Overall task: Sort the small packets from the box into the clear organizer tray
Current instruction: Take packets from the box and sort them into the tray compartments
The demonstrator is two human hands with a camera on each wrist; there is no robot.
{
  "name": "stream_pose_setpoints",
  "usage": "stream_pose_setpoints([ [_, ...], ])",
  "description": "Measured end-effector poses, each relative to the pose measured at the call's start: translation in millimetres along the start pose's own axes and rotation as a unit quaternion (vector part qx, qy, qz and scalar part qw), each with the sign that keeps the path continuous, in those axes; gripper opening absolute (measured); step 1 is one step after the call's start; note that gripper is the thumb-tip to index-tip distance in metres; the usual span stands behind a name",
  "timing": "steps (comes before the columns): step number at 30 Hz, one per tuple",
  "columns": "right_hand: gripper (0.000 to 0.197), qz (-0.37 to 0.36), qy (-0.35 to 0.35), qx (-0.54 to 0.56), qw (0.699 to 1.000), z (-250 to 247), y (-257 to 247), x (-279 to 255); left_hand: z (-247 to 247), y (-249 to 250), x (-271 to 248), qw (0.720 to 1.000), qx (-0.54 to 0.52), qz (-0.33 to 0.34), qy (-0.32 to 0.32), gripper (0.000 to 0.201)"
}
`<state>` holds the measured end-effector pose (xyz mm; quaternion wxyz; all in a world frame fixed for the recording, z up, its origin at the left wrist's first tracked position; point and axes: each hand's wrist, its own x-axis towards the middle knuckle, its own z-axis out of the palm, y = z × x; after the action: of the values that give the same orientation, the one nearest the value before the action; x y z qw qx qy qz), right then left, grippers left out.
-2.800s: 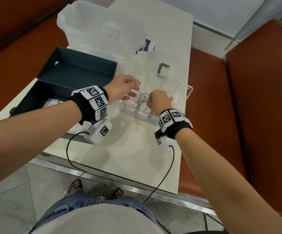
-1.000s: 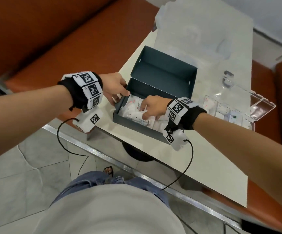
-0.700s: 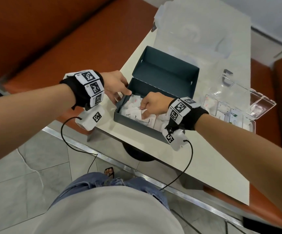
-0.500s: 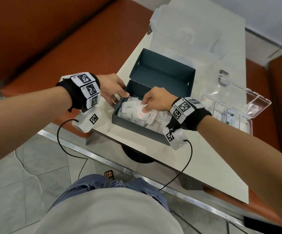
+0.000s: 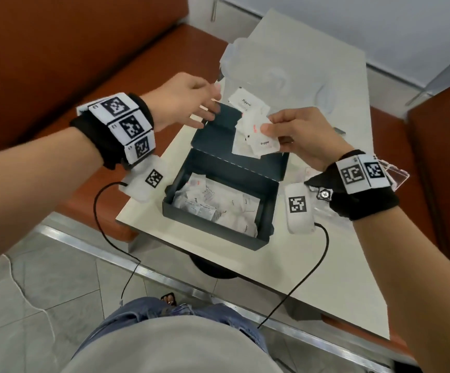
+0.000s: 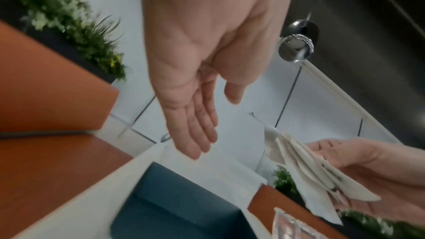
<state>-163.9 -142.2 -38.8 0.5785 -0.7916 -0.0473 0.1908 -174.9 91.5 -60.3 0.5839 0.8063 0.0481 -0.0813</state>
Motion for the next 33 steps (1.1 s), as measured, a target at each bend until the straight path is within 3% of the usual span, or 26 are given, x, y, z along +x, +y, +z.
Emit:
stream_pose_setpoints([
  [6,0.008,0.01,-0.026,0.009,1.0,-15,-5,-8,44,23,7,0.961,-0.262,-0.047,-0.077,0.059],
  [9,0.017,0.016,-0.037,-0.001,0.999,-21,-2,-10,67,29,9,0.947,-0.286,-0.057,-0.137,0.057],
  [11,0.017,0.018,-0.038,0.0,0.999,-27,-1,-11,80,29,10,0.944,-0.287,-0.052,-0.151,0.046],
  [15,0.009,0.031,-0.034,-0.004,0.999,-42,8,-14,92,29,13,0.937,-0.325,-0.04,-0.12,0.032],
  [19,0.013,0.037,-0.011,0.035,0.999,-58,18,-18,96,25,18,0.929,-0.361,-0.052,-0.057,0.03],
  [21,0.018,0.036,-0.002,0.07,0.997,-64,21,-19,105,21,17,0.927,-0.364,-0.074,-0.055,0.03],
  [23,0.024,0.043,0.006,0.094,0.995,-68,24,-19,119,18,14,0.919,-0.371,-0.099,-0.089,0.029],
  [26,0.025,0.049,0.026,0.108,0.993,-69,28,-21,142,17,13,0.874,-0.428,-0.125,-0.194,0.056],
  [28,0.023,0.048,0.049,0.1,0.993,-72,33,-22,156,22,12,0.85,-0.449,-0.124,-0.245,0.061],
  [30,0.014,0.037,0.069,0.064,0.995,-75,39,-24,168,30,7,0.844,-0.453,-0.124,-0.258,0.043],
  [33,0.009,-0.005,0.099,-0.018,0.995,-87,48,-27,184,40,5,0.853,-0.457,-0.122,-0.222,0.019],
])
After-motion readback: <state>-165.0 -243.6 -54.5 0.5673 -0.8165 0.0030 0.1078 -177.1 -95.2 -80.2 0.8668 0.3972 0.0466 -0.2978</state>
